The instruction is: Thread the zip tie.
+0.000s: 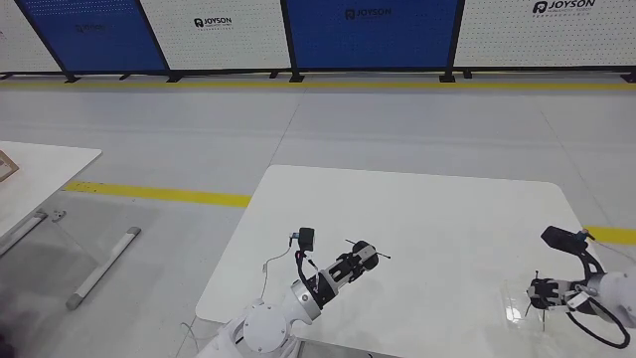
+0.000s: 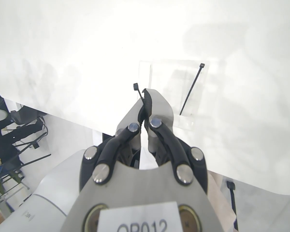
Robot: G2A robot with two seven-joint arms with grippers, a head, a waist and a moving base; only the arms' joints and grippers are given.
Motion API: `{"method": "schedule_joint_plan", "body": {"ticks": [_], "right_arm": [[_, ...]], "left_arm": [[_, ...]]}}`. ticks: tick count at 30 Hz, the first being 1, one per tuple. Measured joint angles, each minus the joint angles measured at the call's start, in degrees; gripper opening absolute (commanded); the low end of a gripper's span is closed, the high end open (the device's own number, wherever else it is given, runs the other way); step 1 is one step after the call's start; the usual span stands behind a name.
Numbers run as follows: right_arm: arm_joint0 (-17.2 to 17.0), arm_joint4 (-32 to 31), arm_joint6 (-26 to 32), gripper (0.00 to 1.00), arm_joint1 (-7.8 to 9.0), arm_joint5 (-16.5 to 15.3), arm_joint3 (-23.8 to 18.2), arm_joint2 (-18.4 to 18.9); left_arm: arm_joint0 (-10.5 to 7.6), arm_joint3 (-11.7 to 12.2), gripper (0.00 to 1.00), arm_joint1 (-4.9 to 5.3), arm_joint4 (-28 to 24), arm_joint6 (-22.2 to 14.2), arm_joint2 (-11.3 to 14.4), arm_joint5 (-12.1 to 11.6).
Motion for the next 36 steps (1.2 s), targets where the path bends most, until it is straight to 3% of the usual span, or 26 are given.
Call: {"method": "schedule_joint_plan", "body": {"ticks": [4,6,11,14,26,31,36], "right_arm": [[-1.3,1.1,-5.5,0.00,-0.25,-0.1,-1.8,0.9],[-3.0,3.6,-9.5,0.00,-0.26,-0.3,-4.2,3.3],[-11.6,11.8,-20.3,0.00,-0.33,-3.1,-12.4,11.1],[-15.5,12.6,-24.0,0.00,-0.55,-2.7,-15.9,11.9],[-15.6,12.5,-24.0,0.00,-0.56,-2.5,-15.9,11.7],[-15.6,12.5,-24.0,0.00,-0.56,-2.5,-15.9,11.7],[-15.6,12.5,-24.0,0.00,-0.56,-2.5,-15.9,11.7]], "left_arm": [[0.00,0.0,0.00,0.00,0.0,0.0,0.0,0.0],[0.00,0.0,0.00,0.00,0.0,0.0,0.0,0.0],[0.00,0.0,0.00,0.00,0.0,0.0,0.0,0.0],[0.00,0.0,0.00,0.00,0.0,0.0,0.0,0.0],[-0.17,0.1,0.00,-0.03,0.3,0.2,0.1,0.1],[-2.97,1.9,0.00,-0.89,5.7,4.7,3.7,2.3],[-6.70,5.9,0.00,-2.16,17.4,14.3,8.2,3.8]]}}
